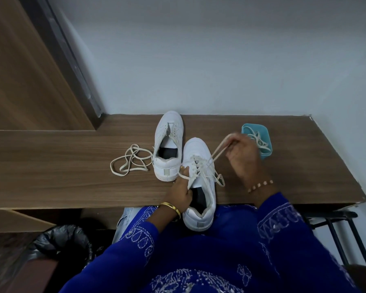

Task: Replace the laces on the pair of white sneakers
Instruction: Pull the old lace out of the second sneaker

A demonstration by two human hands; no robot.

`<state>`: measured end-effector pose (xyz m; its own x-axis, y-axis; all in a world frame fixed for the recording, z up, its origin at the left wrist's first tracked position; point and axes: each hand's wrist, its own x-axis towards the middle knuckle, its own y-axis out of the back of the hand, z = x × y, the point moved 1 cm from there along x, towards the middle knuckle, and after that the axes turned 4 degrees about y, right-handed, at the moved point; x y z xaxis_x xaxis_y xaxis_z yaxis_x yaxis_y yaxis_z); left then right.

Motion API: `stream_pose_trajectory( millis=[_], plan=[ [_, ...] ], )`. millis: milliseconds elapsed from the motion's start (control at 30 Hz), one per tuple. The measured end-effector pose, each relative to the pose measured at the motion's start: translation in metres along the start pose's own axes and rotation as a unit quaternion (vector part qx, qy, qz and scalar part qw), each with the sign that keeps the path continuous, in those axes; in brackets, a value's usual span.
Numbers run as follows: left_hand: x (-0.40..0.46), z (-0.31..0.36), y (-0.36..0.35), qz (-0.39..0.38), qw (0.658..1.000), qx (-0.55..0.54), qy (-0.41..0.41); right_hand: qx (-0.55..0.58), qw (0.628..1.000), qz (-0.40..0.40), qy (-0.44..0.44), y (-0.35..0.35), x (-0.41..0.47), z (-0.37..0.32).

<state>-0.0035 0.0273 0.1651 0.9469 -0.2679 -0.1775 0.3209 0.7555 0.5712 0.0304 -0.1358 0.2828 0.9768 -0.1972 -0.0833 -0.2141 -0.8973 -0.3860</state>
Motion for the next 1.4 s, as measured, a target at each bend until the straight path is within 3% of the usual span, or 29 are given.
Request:
stream_pose_trajectory(
  millis=[67, 133, 167, 233, 267, 300, 400, 467, 500, 667, 867, 1000, 1033, 1067, 1100, 1167, 1233, 1333, 1400],
  plan=[
    [0.001, 0.001, 0.000, 0.007, 1.000, 0.000, -0.007, 0.082, 0.993, 0.090, -0.008, 0.010, 0.009, -0.008],
    [0.001, 0.003, 0.000, 0.015, 1.000, -0.003, -0.017, -0.104, 0.986, 0.131, 0.006, 0.019, 0.017, -0.002],
    [0.000, 0.003, 0.000, 0.019, 1.000, -0.007, -0.017, -0.260, 0.956, 0.137, 0.022, 0.024, 0.020, 0.006],
    [-0.001, 0.001, 0.000, 0.026, 0.999, -0.011, -0.017, -0.530, 0.831, 0.139, 0.097, 0.031, 0.016, 0.018],
    [-0.002, 0.000, 0.001, 0.024, 0.999, -0.011, -0.018, -0.599, 0.776, 0.124, 0.153, 0.032, 0.013, 0.024],
    [-0.001, -0.001, 0.000, 0.023, 0.999, -0.011, -0.019, -0.627, 0.744, 0.090, 0.213, 0.029, 0.008, 0.026],
    [0.000, -0.001, 0.000, 0.013, 1.000, -0.013, -0.009, -0.625, 0.708, -0.118, 0.307, 0.009, -0.011, 0.036],
    [-0.001, 0.000, 0.000, 0.012, 1.000, -0.009, -0.008, -0.654, 0.654, -0.262, 0.276, 0.002, -0.014, 0.048],
    [-0.001, 0.000, -0.001, 0.011, 1.000, -0.007, -0.009, -0.671, 0.634, -0.297, 0.244, 0.001, -0.014, 0.053],
    [0.003, -0.008, -0.003, 0.012, 1.000, -0.013, -0.003, -0.698, 0.604, -0.299, 0.243, 0.005, -0.012, 0.051],
    [0.005, -0.009, -0.003, 0.001, 1.000, -0.002, -0.011, -0.765, 0.502, -0.268, 0.303, -0.002, -0.018, 0.053],
    [0.003, -0.006, -0.002, 0.003, 1.000, -0.009, -0.010, -0.797, 0.470, -0.240, 0.294, -0.012, -0.020, 0.052],
    [0.002, -0.004, -0.001, 0.003, 1.000, -0.008, -0.004, -0.797, 0.473, -0.253, 0.278, -0.012, -0.018, 0.049],
    [0.001, -0.002, -0.001, 0.003, 1.000, -0.010, -0.001, -0.789, 0.500, -0.257, 0.248, -0.008, -0.013, 0.049],
    [0.001, -0.001, -0.002, 0.004, 1.000, -0.012, 0.001, -0.773, 0.543, -0.266, 0.192, -0.003, -0.010, 0.045],
    [0.001, -0.001, -0.003, 0.010, 1.000, -0.017, 0.000, -0.678, 0.680, -0.257, 0.108, 0.004, -0.008, 0.033],
    [0.001, -0.002, -0.003, 0.015, 1.000, -0.020, 0.004, -0.570, 0.788, -0.198, 0.120, 0.007, -0.006, 0.014],
    [0.001, -0.002, -0.004, 0.019, 0.999, -0.026, 0.004, -0.429, 0.890, -0.067, 0.139, 0.009, 0.004, -0.020],
    [0.001, -0.001, -0.003, 0.016, 0.999, -0.032, 0.008, -0.305, 0.939, 0.020, 0.160, 0.012, 0.012, -0.041]
  ],
)
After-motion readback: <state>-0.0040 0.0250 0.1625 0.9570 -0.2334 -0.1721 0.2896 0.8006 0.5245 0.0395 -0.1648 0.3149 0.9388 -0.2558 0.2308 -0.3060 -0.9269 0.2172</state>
